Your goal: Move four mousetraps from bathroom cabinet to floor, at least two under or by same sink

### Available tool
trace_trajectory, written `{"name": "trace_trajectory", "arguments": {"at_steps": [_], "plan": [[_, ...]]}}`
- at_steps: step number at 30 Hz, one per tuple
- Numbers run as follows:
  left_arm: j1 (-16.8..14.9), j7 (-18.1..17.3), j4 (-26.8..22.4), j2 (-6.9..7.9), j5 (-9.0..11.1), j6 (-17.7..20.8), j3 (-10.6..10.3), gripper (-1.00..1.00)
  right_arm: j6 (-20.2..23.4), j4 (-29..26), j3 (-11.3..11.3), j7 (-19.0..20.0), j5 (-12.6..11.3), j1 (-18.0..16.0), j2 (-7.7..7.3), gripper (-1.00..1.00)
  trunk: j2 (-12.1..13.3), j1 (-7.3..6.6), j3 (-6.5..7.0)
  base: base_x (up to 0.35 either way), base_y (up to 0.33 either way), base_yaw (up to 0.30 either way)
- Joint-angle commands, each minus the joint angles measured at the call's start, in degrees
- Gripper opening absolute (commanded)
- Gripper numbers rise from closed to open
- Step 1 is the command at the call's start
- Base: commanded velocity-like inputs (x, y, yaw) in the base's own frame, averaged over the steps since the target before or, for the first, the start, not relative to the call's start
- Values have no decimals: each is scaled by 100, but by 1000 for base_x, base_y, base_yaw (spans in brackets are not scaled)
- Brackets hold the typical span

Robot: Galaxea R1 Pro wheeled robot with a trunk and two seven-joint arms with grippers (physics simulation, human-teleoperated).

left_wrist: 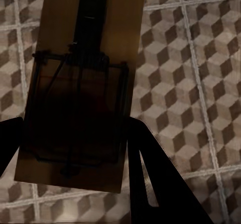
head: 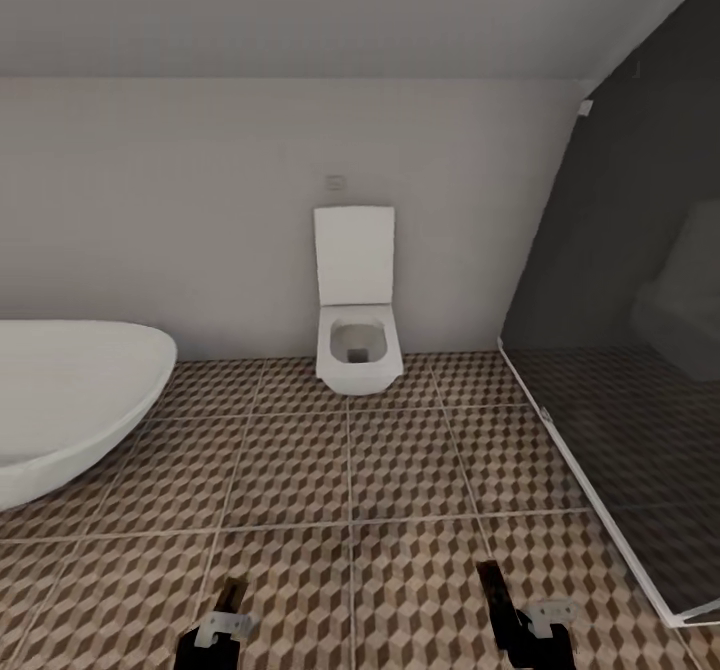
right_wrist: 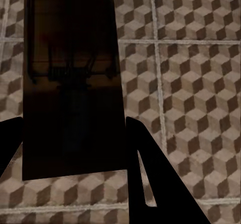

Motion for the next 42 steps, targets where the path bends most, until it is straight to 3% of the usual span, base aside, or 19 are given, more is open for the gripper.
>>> {"name": "trace_trajectory", "arguments": {"at_steps": [1,14,42], "plan": [[-10,-30,25,-4,40,-33,-31,-100,-21,4,35,21,-63,-2,-6,-100,-2,0,-3,0,0,284],[-10,-30,24,-4,40,-33,-31,-100,-21,4,40,-200,-63,-1,-5,-100,-2,0,28,0,0,284],[-10,-30,25,-4,42,-33,-31,-100,-21,6,41,-208,-63,-2,2,-100,-2,0,102,0,0,284]]}}
